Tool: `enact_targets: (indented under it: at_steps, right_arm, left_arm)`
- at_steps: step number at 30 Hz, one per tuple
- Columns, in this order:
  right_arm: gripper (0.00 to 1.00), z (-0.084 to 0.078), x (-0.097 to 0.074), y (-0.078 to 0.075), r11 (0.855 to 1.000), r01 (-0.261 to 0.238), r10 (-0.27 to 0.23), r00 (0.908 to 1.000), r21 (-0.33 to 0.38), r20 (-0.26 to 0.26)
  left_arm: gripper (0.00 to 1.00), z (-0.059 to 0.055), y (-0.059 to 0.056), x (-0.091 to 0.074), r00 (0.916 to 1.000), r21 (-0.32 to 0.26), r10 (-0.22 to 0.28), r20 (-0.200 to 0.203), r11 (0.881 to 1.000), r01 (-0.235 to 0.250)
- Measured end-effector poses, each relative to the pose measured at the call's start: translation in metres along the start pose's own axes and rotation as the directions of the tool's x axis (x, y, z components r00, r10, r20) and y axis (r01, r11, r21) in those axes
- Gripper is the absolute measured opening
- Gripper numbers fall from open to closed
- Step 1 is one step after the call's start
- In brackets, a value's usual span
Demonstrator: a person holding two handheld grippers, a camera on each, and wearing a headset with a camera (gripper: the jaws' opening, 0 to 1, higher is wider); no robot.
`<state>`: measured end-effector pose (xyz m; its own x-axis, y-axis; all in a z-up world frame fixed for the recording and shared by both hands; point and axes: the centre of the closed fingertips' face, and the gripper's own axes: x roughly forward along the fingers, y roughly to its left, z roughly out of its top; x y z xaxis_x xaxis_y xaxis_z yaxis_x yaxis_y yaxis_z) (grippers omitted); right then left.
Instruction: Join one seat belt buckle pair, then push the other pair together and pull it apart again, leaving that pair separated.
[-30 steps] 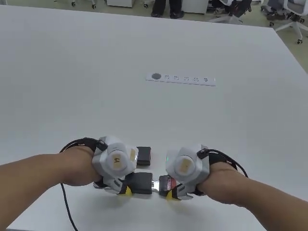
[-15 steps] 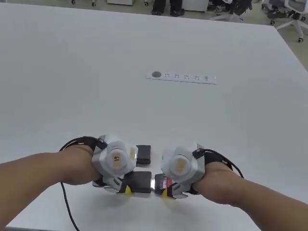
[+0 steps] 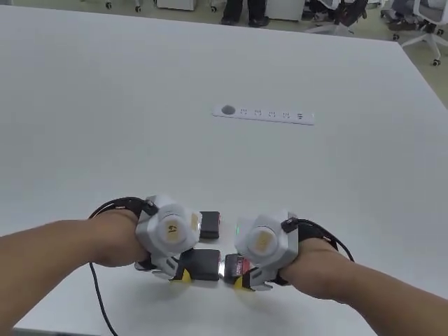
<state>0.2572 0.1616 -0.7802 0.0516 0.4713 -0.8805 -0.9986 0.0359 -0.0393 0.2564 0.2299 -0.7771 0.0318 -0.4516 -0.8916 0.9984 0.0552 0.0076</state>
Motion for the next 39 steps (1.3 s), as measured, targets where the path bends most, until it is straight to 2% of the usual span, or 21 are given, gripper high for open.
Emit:
enact_targets:
  at_steps: [6, 8, 10, 25, 30, 39]
  right_arm:
    - [0.31, 0.0003, -0.0026, 0.0023, 1.000, 0.002, -0.002, 1.0000, -0.002, -0.005]
    - [0.31, -0.0003, -0.0043, 0.0034, 0.999, 0.006, -0.007, 0.9996, -0.036, -0.028]
    - [0.31, -0.0004, -0.0040, 0.0021, 0.999, 0.006, -0.008, 0.9994, -0.042, -0.035]
    - [0.31, -0.0036, -0.0023, 0.0020, 1.000, -0.021, 0.020, 0.9989, -0.014, -0.043]
    - [0.31, -0.0019, -0.0018, 0.0032, 0.999, -0.041, 0.039, 0.9965, -0.032, -0.074]
    - [0.31, -0.0021, -0.0041, 0.0052, 0.999, -0.029, 0.027, 0.9981, -0.029, -0.054]
  left_arm:
    - [0.32, -0.0004, 0.0003, -0.0006, 1.0000, -0.007, 0.003, -0.002, 1.000, -0.003]
    - [0.32, -0.0005, -0.0004, -0.0013, 1.0000, -0.006, 0.002, 0.004, 1.000, -0.002]
    - [0.32, -0.0002, -0.0007, -0.0013, 1.0000, -0.013, 0.004, 0.006, 1.000, -0.004]
    - [0.31, -0.0016, 0.0009, 0.0007, 0.9997, -0.031, 0.014, 0.022, 0.999, -0.014]
    - [0.32, -0.0007, -0.0023, -0.0003, 0.9997, -0.039, 0.013, 0.022, 0.999, -0.013]
    - [0.32, -0.0011, -0.0018, 0.0005, 0.9993, -0.029, 0.019, 0.033, 0.999, -0.018]
